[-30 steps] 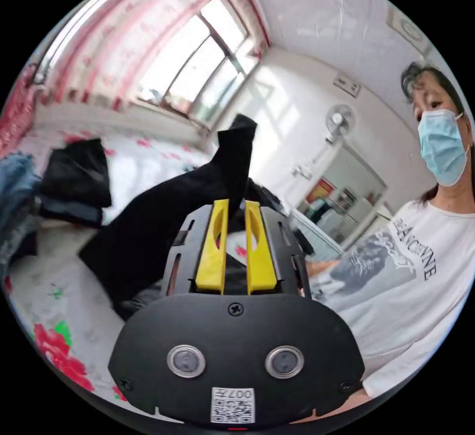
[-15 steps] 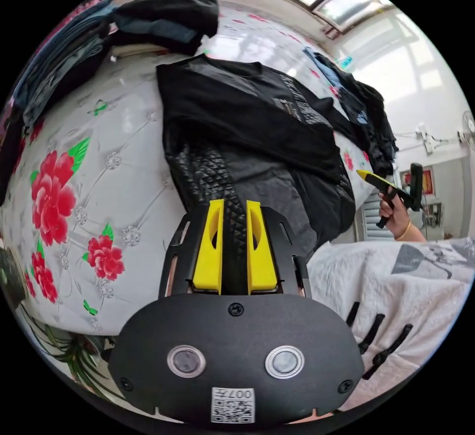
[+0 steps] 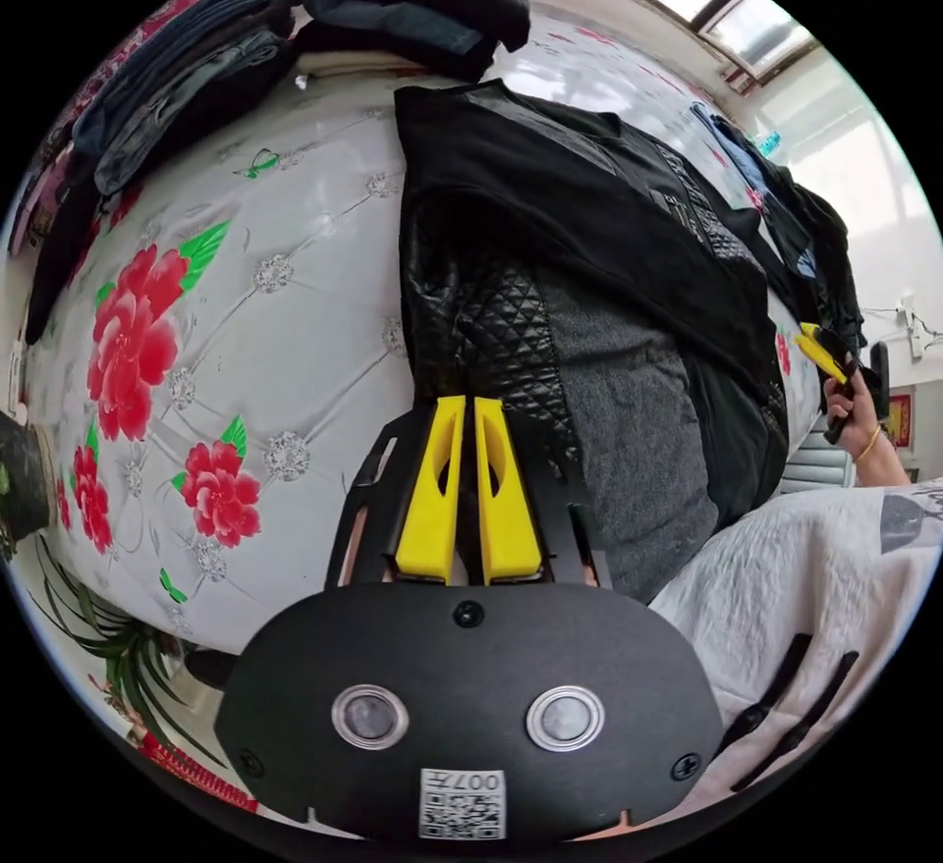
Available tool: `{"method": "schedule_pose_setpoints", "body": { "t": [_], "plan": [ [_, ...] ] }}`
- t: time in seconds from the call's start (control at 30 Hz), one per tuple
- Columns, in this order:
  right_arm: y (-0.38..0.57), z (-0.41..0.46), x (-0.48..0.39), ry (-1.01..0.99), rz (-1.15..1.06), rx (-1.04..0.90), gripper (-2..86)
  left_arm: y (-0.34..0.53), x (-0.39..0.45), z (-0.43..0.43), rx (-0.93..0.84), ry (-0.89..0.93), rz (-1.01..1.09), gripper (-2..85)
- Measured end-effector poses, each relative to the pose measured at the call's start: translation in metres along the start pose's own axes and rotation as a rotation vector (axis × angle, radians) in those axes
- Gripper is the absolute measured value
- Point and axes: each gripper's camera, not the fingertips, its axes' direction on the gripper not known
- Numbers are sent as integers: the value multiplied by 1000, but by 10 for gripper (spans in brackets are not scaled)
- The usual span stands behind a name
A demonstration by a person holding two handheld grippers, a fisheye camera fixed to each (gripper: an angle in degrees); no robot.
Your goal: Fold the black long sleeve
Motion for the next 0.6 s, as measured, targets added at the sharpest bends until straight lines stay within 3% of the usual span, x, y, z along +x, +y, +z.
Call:
{"method": "schedule_pose_setpoints", "body": {
  "t": [0.07,0.23,0.5,0.6],
  "plan": [
    [-30,-40,46,-1,182,189,82,-5,-1,0,-13,28,-49,-6],
    [-61,-88,111,79,443,430,97,-12,-5,-1,-29,74,-127,-6],
    [-74,-92,154,67,573,552,76,-10,-7,-2,16,100,-315,-7],
    [-80,-88,157,-51,577,491,41,-10,-6,-1,32,92,-342,-7]
  ]
}}
